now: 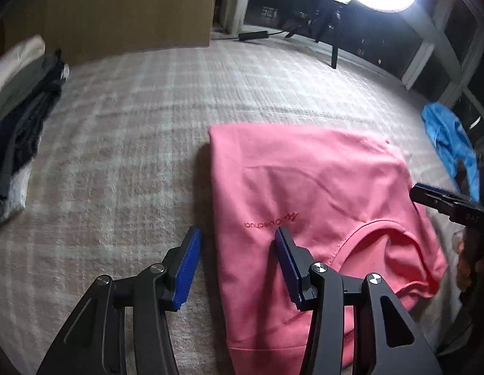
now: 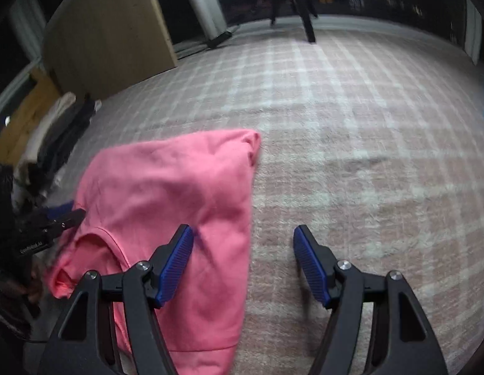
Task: Fold clothes
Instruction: 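Grasp the folded pink shirt edge with both grippers and lift it, then carry the folded pink shirt with both grippers onto the clothes stack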
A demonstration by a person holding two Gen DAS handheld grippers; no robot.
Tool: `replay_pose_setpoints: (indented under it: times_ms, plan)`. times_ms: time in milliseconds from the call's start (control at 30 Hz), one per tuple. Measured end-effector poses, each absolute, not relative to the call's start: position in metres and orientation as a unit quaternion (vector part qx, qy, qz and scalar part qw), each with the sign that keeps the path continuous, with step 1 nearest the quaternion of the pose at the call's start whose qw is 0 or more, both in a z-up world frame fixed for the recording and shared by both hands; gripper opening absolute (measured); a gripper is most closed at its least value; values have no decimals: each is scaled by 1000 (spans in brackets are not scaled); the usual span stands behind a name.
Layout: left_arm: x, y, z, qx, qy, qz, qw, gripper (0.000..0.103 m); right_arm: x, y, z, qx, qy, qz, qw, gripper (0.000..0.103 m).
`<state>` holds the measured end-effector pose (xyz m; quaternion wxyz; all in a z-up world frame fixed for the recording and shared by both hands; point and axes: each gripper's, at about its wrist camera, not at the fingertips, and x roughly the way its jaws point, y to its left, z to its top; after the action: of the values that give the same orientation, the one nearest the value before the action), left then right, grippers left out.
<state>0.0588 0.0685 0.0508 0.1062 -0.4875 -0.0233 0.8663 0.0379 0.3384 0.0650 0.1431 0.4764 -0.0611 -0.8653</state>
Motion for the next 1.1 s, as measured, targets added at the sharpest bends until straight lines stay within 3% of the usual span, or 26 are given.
replay_pose_setpoints:
  times_ms: [133, 233, 267, 333, 400, 433, 700, 1100]
  plan:
    - [57, 81, 49, -485, -16, 866, 117, 47, 37, 314, 64, 473, -26, -864, 173, 65]
    - [54, 93, 49, -480, -2, 868, 126, 43, 37, 299, 63, 468, 1, -863, 187, 59]
    - [55, 97, 50, -476, 8, 870, 127, 40, 37, 297, 64, 468, 2, -862, 193, 47]
    - [54, 100, 50, -470, 3, 873, 133, 31, 38, 293, 64, 468, 3, -860, 204, 38]
    - [53, 100, 50, -468, -15, 872, 143, 15, 36, 294, 63, 474, -13, -853, 217, 17]
    - [51, 100, 50, -469, -32, 870, 151, 14, 35, 295, 62, 478, -26, -849, 225, 15]
    - [64, 94, 93, -420, -47, 893, 155, 12, 40, 295, 96, 449, -88, -855, 243, 13]
    - [99, -27, 200, -307, -44, 939, 147, 12, 51, 197, 210, 338, -46, -896, 285, 12]
